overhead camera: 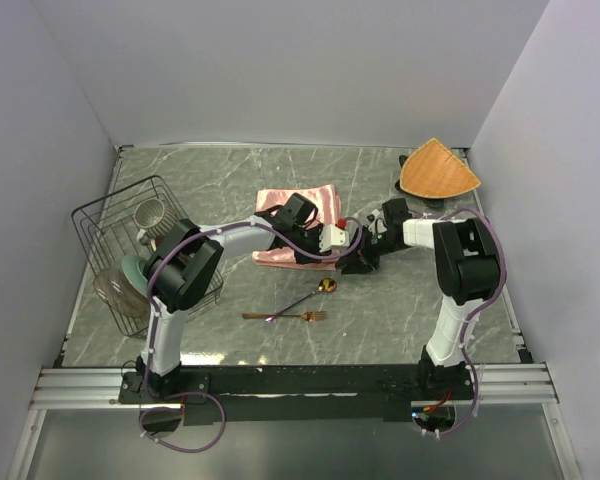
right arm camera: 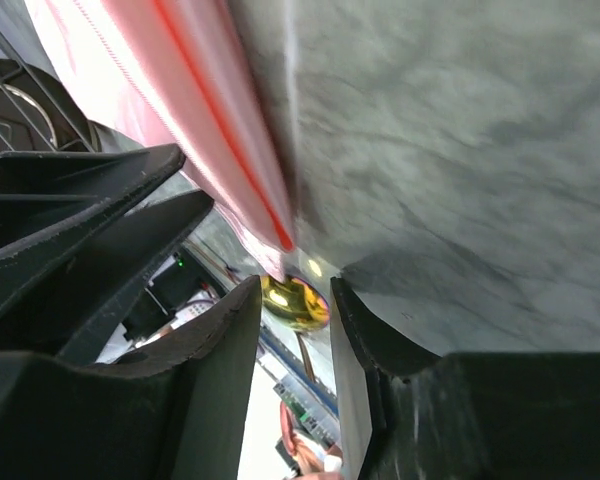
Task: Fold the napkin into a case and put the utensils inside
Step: Smooth out the lower triangle-folded napkin at the center of the board.
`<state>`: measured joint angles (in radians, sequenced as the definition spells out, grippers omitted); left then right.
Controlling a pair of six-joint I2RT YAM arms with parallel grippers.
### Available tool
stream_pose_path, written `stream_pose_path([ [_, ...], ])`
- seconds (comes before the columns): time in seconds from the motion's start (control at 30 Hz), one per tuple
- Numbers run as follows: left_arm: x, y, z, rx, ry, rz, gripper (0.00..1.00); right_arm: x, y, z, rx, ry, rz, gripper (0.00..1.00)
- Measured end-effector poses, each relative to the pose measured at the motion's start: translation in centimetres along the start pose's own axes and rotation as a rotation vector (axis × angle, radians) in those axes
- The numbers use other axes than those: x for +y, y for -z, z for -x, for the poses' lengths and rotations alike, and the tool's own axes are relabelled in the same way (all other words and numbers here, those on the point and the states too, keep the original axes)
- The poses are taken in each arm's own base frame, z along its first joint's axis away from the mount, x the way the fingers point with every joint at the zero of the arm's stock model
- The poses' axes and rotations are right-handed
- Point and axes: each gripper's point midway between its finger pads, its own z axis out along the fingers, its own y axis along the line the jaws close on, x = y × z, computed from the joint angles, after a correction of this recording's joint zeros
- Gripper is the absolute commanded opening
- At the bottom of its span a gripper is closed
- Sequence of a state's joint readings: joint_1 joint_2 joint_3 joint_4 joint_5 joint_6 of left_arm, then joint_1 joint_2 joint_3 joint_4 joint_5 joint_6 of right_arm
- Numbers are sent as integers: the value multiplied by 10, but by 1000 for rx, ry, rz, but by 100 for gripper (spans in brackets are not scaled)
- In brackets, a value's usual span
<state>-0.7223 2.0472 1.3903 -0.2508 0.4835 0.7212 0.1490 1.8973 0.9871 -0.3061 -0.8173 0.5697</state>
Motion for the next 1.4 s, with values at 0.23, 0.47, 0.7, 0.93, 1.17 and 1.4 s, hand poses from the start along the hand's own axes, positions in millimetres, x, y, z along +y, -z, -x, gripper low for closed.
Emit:
stream_pose_path([
  [0.23, 0, 0, -1, 0, -2, -1, 27, 9, -12, 1, -13, 4, 16, 31],
  [0.47, -3, -1, -6, 11, -22, -10, 27, 6, -16, 2, -17, -12, 1, 18],
  [0.7, -1, 0, -8, 15, -32, -7, 29, 3, -16, 1, -16, -8, -13, 15],
  [0.93, 1, -2, -11, 18, -38, -2, 3, 1, -16, 1, -12, 0, -21, 6],
  [1.17, 4, 1, -13, 10, -28, -4, 1, 0, -16, 1, -6, 8, -32, 0],
  [1.4, 0, 12, -23, 0, -38, -28, 1, 0, -16, 1, 2, 9, -36, 0],
])
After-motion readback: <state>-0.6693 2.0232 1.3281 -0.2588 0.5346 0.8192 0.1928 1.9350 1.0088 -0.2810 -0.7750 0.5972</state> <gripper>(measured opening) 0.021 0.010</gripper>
